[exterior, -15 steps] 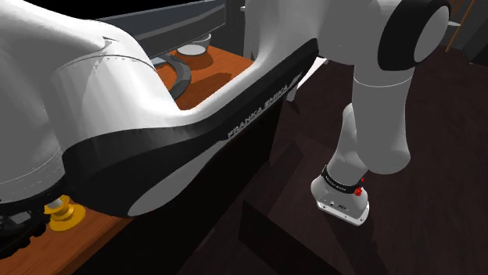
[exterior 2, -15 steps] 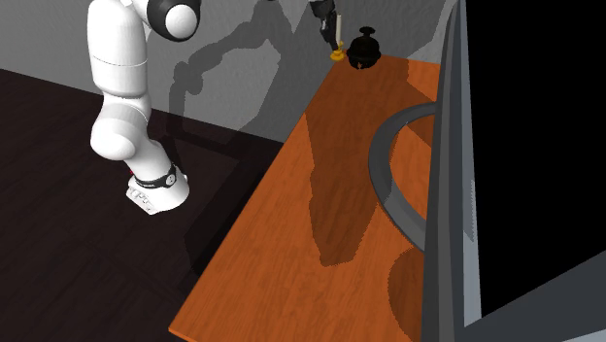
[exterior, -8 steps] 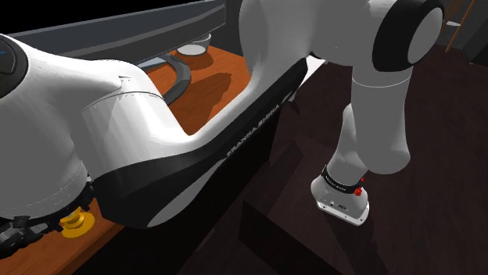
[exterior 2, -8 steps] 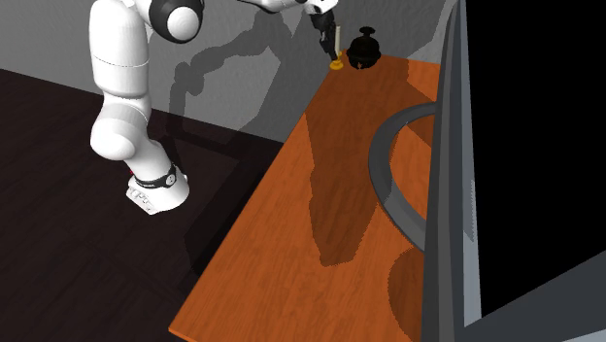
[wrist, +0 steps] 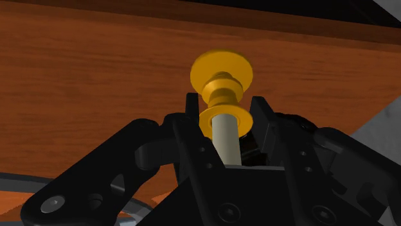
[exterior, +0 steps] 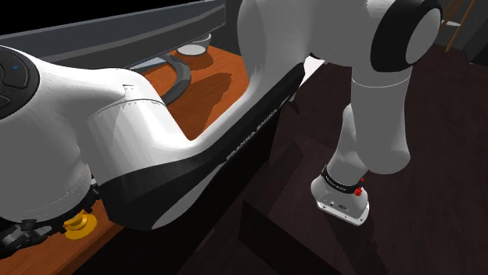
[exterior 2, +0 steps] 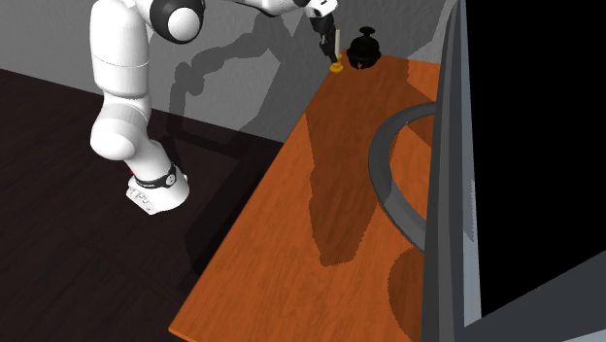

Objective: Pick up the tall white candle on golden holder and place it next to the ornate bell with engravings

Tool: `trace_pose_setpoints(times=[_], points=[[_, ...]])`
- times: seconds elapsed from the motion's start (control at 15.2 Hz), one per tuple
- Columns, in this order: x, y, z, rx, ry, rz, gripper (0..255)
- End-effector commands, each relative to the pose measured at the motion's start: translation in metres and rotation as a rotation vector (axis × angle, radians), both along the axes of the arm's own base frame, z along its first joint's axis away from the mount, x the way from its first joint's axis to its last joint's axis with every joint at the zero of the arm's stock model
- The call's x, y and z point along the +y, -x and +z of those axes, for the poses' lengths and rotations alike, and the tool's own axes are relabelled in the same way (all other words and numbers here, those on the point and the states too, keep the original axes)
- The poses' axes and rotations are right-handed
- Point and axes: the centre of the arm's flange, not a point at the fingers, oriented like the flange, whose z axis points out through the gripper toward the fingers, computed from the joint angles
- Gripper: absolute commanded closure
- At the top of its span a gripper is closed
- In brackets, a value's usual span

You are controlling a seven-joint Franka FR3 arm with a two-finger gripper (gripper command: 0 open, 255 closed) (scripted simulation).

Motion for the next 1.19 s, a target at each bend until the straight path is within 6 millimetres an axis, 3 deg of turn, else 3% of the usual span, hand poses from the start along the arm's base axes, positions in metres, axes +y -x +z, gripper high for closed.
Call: trace_pose_setpoints(times=[0.0,0.07,0.4,0.66,1.12], points=[[0.0,0.0,0.0,0.0,0.0,0.0,255],[0.0,0.0,0.0,0.0,0.0,0.0,0],[0.0,0.0,0.0,0.0,0.0,0.0,0],[-0.006,0.019,0.046,0.0,0.0,0.0,0],[-0.006,0.019,0.046,0.0,0.0,0.0,0]])
